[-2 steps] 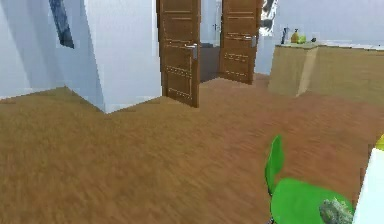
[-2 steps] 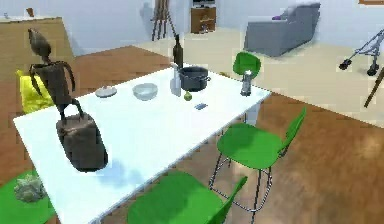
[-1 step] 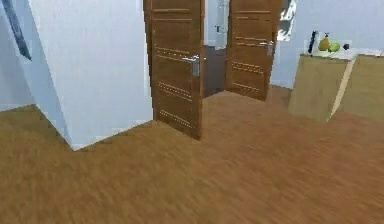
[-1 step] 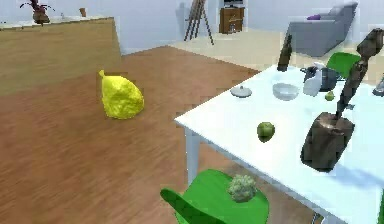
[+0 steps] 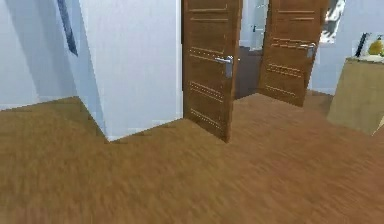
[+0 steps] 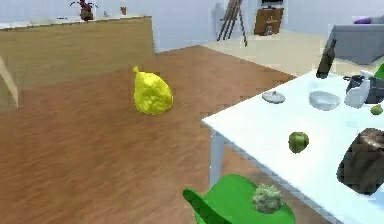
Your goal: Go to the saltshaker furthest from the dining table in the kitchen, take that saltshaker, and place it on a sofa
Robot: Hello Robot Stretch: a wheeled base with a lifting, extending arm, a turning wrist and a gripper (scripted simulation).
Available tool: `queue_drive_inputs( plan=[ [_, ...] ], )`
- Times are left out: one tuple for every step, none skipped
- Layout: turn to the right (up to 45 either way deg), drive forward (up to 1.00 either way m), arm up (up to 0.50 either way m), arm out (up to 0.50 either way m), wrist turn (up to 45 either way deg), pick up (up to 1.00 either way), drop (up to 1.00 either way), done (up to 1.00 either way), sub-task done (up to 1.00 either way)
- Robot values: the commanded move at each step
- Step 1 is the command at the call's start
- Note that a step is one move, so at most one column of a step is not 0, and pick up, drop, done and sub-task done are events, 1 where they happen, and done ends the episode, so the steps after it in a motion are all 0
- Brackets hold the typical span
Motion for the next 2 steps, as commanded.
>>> queue_drive_inputs(
  plan=[
    [0.0, 0.05, 0.0, 0.0, 0.0, 0.0, 0.0, 0.0, 0.0],
    [39.0, 0.0, 0.0, 0.0, 0.0, 0.0, 0.0, 0.0, 0.0]
  ],
)
